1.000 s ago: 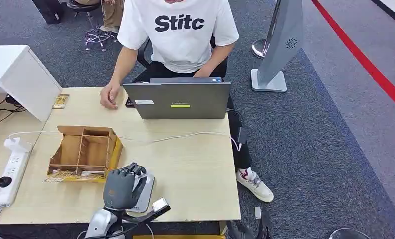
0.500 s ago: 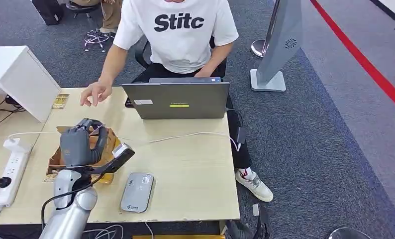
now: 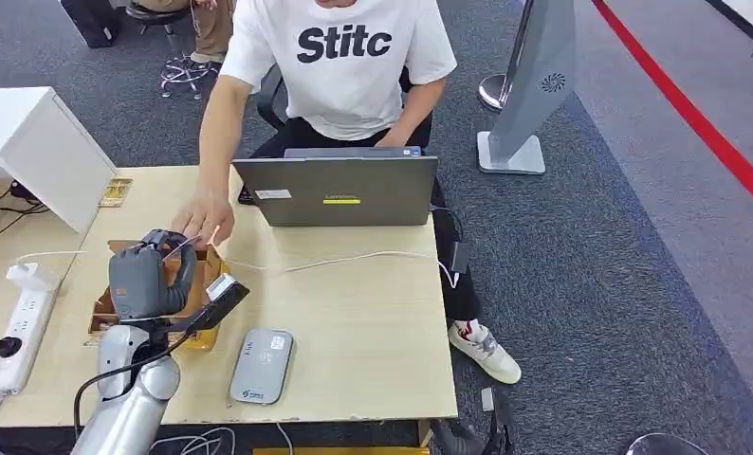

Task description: Pass the card to the sensor for recognition and then transmit it.

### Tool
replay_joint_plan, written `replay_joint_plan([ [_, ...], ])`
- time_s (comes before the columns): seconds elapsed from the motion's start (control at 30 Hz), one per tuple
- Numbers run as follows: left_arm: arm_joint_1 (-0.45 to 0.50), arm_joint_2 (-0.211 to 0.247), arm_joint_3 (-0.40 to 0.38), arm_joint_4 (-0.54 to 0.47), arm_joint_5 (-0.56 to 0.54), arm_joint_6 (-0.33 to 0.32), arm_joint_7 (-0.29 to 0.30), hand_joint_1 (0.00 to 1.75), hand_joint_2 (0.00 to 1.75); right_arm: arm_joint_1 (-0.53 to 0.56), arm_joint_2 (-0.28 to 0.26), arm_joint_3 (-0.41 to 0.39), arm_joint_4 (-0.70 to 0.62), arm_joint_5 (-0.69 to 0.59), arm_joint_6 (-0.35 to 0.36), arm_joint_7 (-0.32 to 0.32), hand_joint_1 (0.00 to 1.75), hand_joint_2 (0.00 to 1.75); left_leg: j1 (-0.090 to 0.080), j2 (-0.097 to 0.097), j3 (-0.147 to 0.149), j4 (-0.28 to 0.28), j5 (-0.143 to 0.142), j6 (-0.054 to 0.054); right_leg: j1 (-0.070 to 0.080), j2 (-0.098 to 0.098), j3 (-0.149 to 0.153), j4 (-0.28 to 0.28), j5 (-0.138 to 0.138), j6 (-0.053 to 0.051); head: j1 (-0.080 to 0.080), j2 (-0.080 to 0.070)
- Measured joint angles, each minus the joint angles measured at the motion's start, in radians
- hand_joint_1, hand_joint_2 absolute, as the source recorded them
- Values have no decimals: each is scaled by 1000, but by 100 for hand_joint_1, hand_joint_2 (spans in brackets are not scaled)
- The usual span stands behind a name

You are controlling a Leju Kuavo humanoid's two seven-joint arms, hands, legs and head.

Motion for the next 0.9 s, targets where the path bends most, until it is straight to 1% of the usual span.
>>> replay_joint_plan([
  [0.1, -5, 0, 0, 5, 1, 0, -1, 173, 175, 0, 0, 0, 0, 0, 0, 0, 0, 175, 0, 0, 0, 0, 0, 0, 0, 0, 0, 0, 0, 0, 0, 0],
  [0.17, -7, 0, 1, 7, 4, -1, -2, 38, 175, 0, 0, 0, 0, 0, 0, 0, 0, 175, 0, 0, 0, 0, 0, 0, 0, 0, 0, 0, 0, 0, 0, 0],
  [0.2, -8, 0, 1, 9, 5, -1, -5, 0, 175, 0, 0, 0, 0, -1, 0, 0, 0, 175, 0, 0, 0, 0, 0, 0, 0, 0, 0, 0, 0, 0, 0, 0],
  [0.37, -5, -5, 1, 15, 16, 0, -25, 0, 175, 0, 0, 0, 0, -3, 0, -2, 0, 175, 0, 0, 0, 0, 0, 0, 0, 0, 0, 0, 0, 0, 0, 0],
  [0.7, 8, -13, 1, 15, 18, 0, -30, 0, 175, 0, 0, 0, 0, -4, 0, -5, 0, 175, 0, 0, 0, 0, 0, 0, 0, 0, 0, 0, 0, 0, 0, 0],
  [0.77, 12, -15, 0, 15, 19, 1, -39, 0, 175, 0, 0, 0, 0, -6, 0, -8, 0, 175, 0, 0, 0, 0, 0, 0, 0, 0, 0, 0, 0, 0, 0, 0],
  [0.9, 53, -18, 0, -13, 15, 0, -55, 0, 175, 0, 0, 0, 0, -14, 0, -13, 0, 175, 0, 0, 0, 0, 0, 0, 0, 0, -1, 0, 0, 0, 0, 0],
])
